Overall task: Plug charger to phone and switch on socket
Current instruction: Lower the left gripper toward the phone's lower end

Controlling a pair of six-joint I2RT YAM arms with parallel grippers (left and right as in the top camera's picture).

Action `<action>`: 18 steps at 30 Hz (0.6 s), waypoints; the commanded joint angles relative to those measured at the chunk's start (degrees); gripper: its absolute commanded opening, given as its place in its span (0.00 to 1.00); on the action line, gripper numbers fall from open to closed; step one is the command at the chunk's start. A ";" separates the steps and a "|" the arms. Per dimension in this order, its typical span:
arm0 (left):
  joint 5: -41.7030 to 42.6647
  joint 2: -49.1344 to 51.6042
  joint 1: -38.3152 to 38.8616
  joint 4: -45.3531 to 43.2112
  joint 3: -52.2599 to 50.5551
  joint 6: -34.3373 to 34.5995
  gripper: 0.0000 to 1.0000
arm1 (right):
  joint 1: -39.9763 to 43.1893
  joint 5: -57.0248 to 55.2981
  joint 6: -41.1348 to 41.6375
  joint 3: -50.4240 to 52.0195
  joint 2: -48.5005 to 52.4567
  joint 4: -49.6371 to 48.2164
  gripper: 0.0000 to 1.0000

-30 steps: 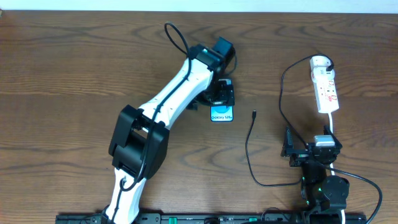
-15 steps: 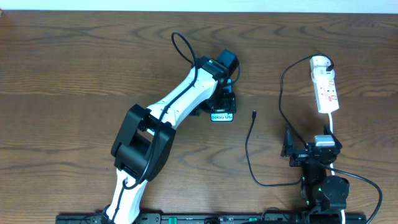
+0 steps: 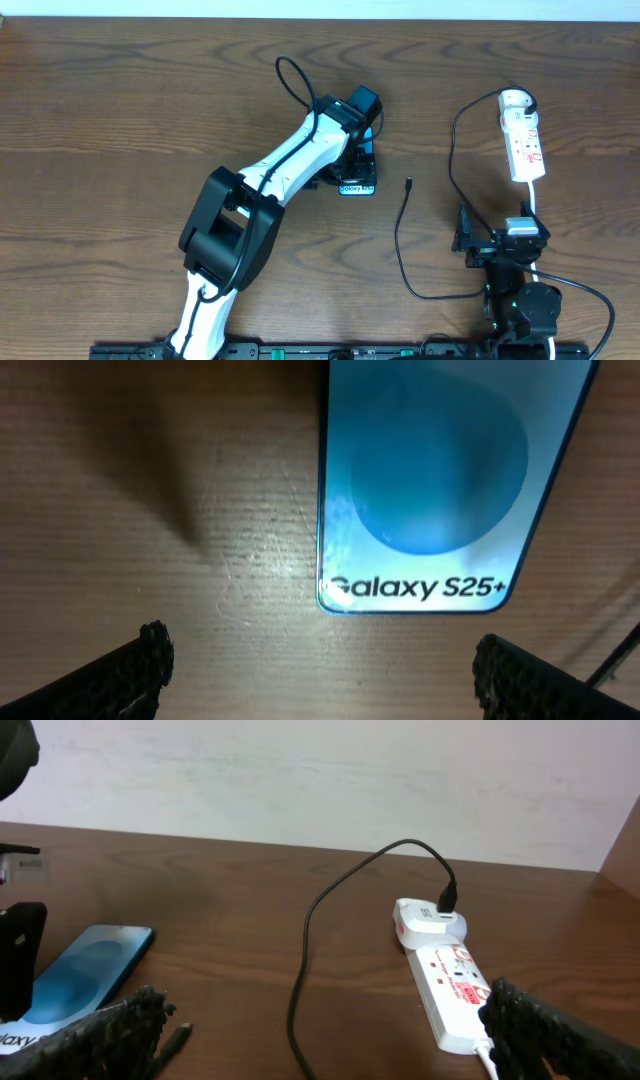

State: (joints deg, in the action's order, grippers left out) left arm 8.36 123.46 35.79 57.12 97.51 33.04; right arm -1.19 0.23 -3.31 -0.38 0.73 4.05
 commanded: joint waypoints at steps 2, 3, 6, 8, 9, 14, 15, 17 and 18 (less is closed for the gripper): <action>-1.51 0.87 -0.09 -0.46 -0.35 0.31 0.98 | 0.13 -0.04 0.70 0.04 -0.09 0.28 0.99; -1.03 0.87 -0.07 -0.66 -0.35 0.28 0.98 | 0.13 -0.04 0.70 0.04 -0.09 0.28 0.99; 1.51 0.87 -0.09 -0.70 -0.35 0.28 0.98 | 0.13 -0.04 0.70 0.04 -0.09 0.28 0.99; 2.16 0.85 -0.07 -0.68 -0.33 0.26 0.98 | 0.13 -0.04 0.70 0.04 -0.09 0.28 0.99; 2.36 0.85 -0.09 -0.68 -0.28 0.26 0.98 | 0.13 -0.04 0.70 0.04 -0.09 0.28 0.99; 2.97 0.85 -0.09 1.68 2.25 -0.02 0.98 | 0.13 -0.04 0.72 0.04 -0.09 0.28 0.99; 2.99 0.85 -0.09 2.51 3.30 -0.46 0.98 | 0.13 -0.04 0.70 0.04 -0.09 0.28 0.99; 2.93 0.85 -0.09 4.59 6.01 -1.66 0.98 | 0.13 -0.04 0.70 0.04 -0.09 0.28 0.99; 2.82 0.85 -0.09 5.88 7.69 -1.95 0.98 | 0.13 -0.07 0.70 0.04 -0.09 0.28 0.99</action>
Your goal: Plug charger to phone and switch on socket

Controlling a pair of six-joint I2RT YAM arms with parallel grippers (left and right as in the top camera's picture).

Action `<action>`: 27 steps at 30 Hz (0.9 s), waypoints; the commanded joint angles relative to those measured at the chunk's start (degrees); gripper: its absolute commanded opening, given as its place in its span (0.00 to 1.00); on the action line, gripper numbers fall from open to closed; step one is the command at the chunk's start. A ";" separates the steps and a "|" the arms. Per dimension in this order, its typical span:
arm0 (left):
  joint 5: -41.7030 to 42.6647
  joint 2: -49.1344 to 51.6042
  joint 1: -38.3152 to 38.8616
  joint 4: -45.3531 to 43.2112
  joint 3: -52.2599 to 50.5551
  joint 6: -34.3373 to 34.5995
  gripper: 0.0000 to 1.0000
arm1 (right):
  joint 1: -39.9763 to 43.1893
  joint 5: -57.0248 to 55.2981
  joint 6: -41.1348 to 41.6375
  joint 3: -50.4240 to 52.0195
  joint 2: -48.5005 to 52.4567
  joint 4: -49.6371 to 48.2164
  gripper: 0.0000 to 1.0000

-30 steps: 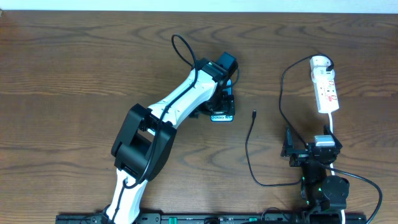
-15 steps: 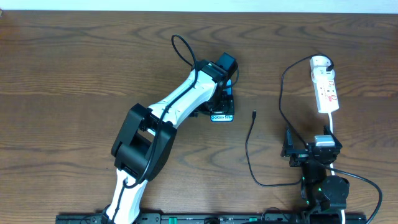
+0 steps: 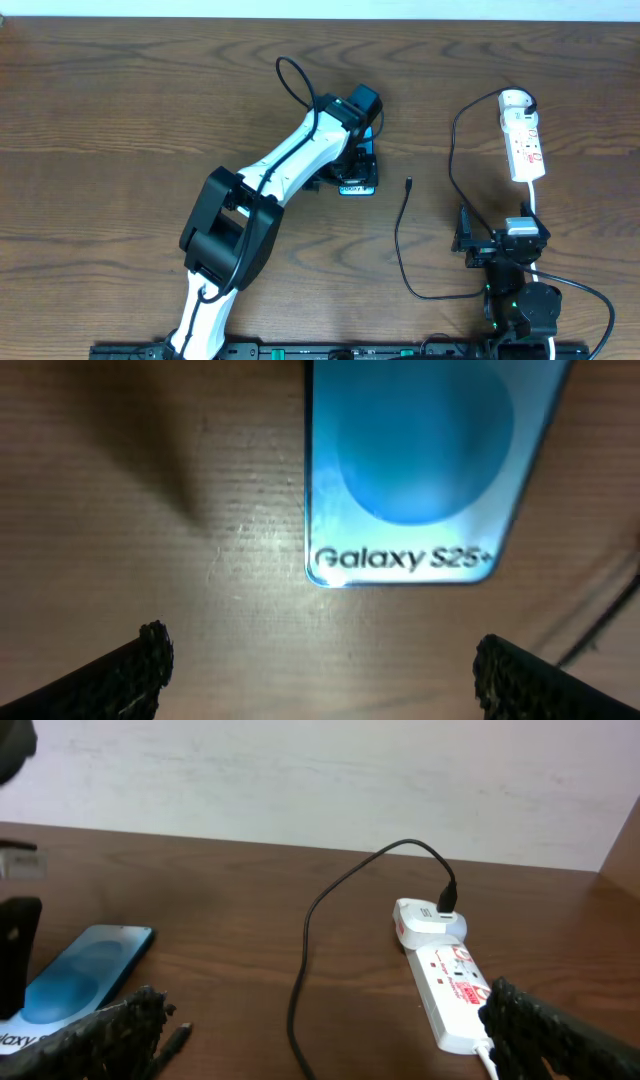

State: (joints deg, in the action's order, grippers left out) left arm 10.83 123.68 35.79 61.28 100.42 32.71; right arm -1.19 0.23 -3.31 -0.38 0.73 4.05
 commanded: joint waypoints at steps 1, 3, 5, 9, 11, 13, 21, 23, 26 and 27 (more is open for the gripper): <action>0.02 0.63 -0.09 2.93 6.40 -1.64 0.98 | 0.13 -0.04 0.70 0.04 -0.09 0.28 0.99; -0.20 0.63 -0.09 4.94 9.64 -2.25 0.98 | 0.13 -0.04 0.70 0.04 -0.09 0.28 0.99; -1.46 0.63 -0.09 6.58 12.35 -2.25 0.98 | 0.13 -0.04 0.70 0.04 -0.09 0.28 0.99; -4.98 0.63 -0.09 9.25 15.89 -2.47 0.98 | 0.13 -0.07 0.70 0.04 -0.09 0.28 0.99; -5.51 0.66 -0.13 9.27 15.96 -2.71 0.98 | 0.13 -0.04 0.70 0.04 -0.09 0.28 0.99; -6.19 1.05 -0.13 9.09 15.96 -2.89 0.98 | 0.13 -0.04 0.70 0.04 -0.09 0.28 0.99; -7.48 4.90 0.04 5.01 15.91 -2.27 0.98 | 0.13 -0.04 0.70 0.04 -0.09 0.28 0.99; -7.45 5.95 0.04 3.89 15.72 -1.90 0.98 | 0.13 -0.04 0.70 0.04 -0.09 0.28 0.99; -7.45 6.95 0.09 2.40 15.67 -1.07 0.98 | 0.13 -0.04 0.70 0.04 -0.09 0.28 0.99; -7.45 7.19 0.09 1.92 15.67 -1.07 0.98 | 0.13 -0.04 0.70 0.04 -0.09 0.28 0.99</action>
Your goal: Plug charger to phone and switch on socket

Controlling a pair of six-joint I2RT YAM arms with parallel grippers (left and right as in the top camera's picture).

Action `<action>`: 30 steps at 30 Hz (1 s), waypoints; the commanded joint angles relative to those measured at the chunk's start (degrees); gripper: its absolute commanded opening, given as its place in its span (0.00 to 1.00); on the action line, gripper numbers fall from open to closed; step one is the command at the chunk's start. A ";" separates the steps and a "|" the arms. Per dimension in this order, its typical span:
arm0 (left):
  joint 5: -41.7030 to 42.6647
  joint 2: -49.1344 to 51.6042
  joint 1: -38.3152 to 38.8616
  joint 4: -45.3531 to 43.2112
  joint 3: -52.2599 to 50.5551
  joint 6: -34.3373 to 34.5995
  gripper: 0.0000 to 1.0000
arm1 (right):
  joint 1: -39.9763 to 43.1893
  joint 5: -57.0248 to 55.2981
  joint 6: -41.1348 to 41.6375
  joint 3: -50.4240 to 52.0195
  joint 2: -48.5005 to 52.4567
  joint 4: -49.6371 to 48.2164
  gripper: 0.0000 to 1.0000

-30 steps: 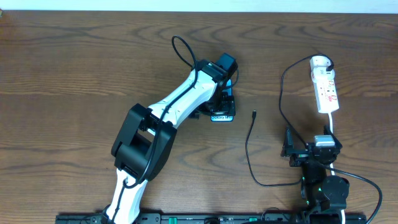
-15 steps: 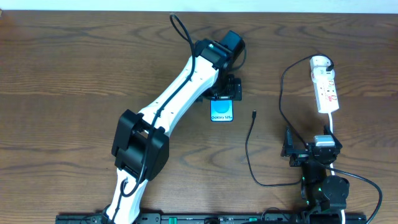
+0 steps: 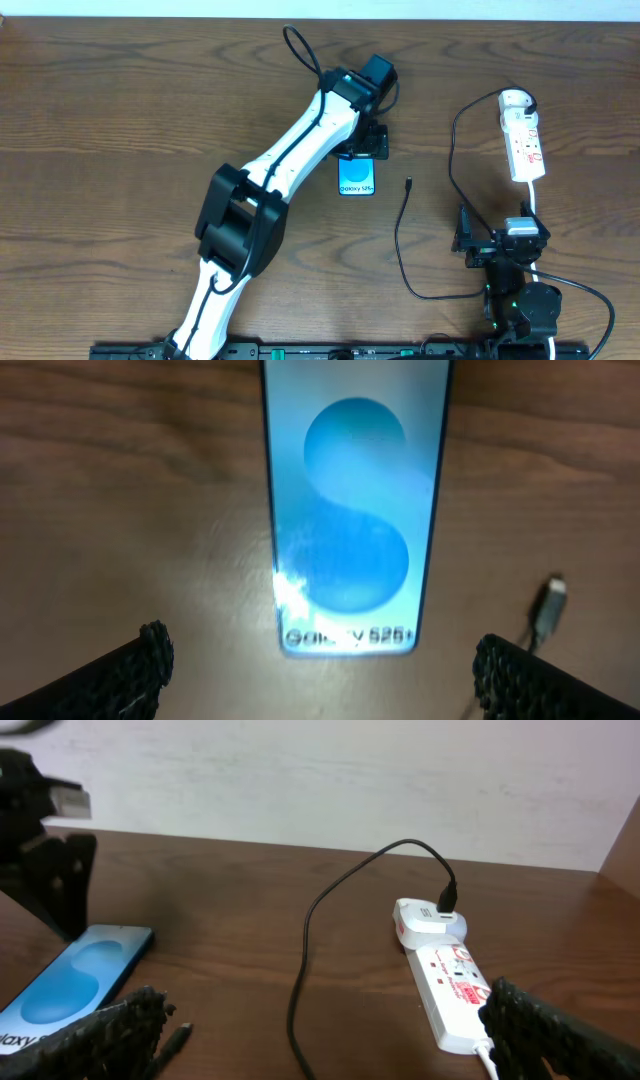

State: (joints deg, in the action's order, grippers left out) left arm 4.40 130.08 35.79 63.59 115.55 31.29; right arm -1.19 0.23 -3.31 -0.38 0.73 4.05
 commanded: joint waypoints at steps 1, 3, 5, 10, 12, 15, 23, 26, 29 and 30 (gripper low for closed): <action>-1.03 0.92 0.13 -0.87 0.52 0.37 0.98 | 0.13 -0.04 0.70 0.04 -0.09 0.28 0.99; -1.05 1.20 0.20 -1.64 0.50 0.98 0.98 | 0.13 -0.04 0.70 0.04 -0.09 0.28 0.99; -1.03 1.57 0.31 -2.38 0.48 3.39 0.98 | 0.13 -0.07 0.70 0.04 -0.09 0.28 0.99; -1.03 2.71 1.33 -3.32 -0.09 4.55 0.98 | 0.13 -0.04 0.70 0.04 -0.09 0.28 0.99; -1.07 3.21 1.97 -3.34 -0.48 4.35 0.98 | 0.13 -0.07 0.70 0.04 -0.09 0.28 0.99; -1.07 3.48 2.56 -3.32 -0.90 4.20 0.98 | 0.13 -0.04 0.70 0.04 -0.09 0.28 0.99; -2.25 3.54 2.64 -3.50 -0.92 1.11 0.98 | 0.13 -0.04 0.70 0.04 -0.09 0.28 0.99; -2.56 3.61 2.64 -3.52 -0.94 1.14 0.98 | 0.13 -0.04 0.70 0.04 -0.09 0.28 0.99; -2.56 3.65 2.64 -3.52 -0.96 1.14 0.98 | 0.13 -0.04 0.70 0.04 -0.09 0.28 0.99; -2.56 3.65 2.64 -3.52 -0.96 1.14 0.98 | 0.13 -0.04 0.70 0.04 -0.09 0.28 0.99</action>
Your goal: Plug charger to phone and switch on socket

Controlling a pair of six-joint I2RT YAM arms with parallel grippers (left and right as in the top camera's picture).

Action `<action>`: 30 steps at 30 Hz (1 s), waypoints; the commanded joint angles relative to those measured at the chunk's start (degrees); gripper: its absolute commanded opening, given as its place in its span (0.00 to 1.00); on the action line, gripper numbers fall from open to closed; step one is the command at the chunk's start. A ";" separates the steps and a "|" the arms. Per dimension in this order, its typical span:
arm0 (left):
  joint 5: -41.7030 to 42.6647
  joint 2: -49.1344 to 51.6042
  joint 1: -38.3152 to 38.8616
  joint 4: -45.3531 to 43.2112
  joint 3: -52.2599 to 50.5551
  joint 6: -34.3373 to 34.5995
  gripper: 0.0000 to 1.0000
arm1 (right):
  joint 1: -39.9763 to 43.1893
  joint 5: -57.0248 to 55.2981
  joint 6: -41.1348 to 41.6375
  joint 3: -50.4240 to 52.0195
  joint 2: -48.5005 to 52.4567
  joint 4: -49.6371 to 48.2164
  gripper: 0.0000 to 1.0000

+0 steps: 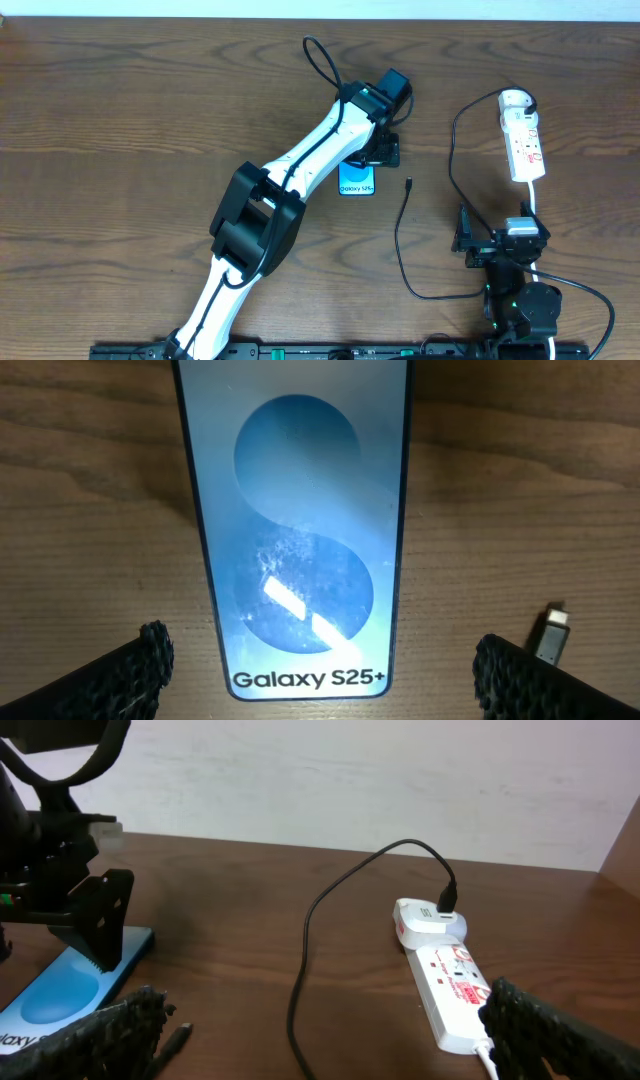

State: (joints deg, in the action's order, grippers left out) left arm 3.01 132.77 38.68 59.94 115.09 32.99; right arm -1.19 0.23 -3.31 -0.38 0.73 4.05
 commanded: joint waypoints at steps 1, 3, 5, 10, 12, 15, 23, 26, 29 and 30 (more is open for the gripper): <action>-1.16 0.96 -0.24 0.13 -0.50 -0.57 0.98 | 0.13 -0.04 0.70 0.04 -0.09 0.28 0.99; -1.16 0.96 -0.24 0.13 -0.50 -0.57 0.98 | 0.13 -0.07 0.70 0.04 -0.09 0.28 0.99; -1.16 0.96 -0.24 0.11 -0.50 -0.57 0.98 | 0.13 -0.07 0.70 0.04 -0.09 0.28 0.99; -1.16 0.96 -0.24 -0.11 -0.50 -0.57 0.98 | 0.13 -0.07 0.70 0.04 -0.09 0.28 0.99; -1.16 0.98 -0.24 -0.09 -0.50 -0.59 0.98 | 0.13 -0.04 0.70 0.04 -0.09 0.28 0.99; -1.16 0.98 -0.24 -0.11 -0.50 -0.59 0.98 | 0.13 -0.04 0.70 0.04 -0.09 0.28 0.99; -1.16 0.98 -0.24 -0.09 -0.59 -0.57 0.98 | 0.13 -0.04 0.70 0.04 -0.09 0.28 0.99; -1.16 0.98 -0.24 -0.17 -1.38 -0.57 0.98 | 0.13 -0.04 0.70 0.04 -0.09 0.28 0.99; -1.14 0.98 -0.24 -0.96 -2.91 -0.57 0.98 | 0.13 -0.04 0.70 0.04 -0.09 0.28 0.99; -1.14 0.98 -0.24 -1.18 -3.43 -0.57 0.98 | 0.13 -0.07 0.70 0.04 -0.09 0.28 0.99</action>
State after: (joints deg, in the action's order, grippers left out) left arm 2.94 132.79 38.68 58.87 113.32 32.99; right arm -1.19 0.23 -3.31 -0.38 0.73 4.05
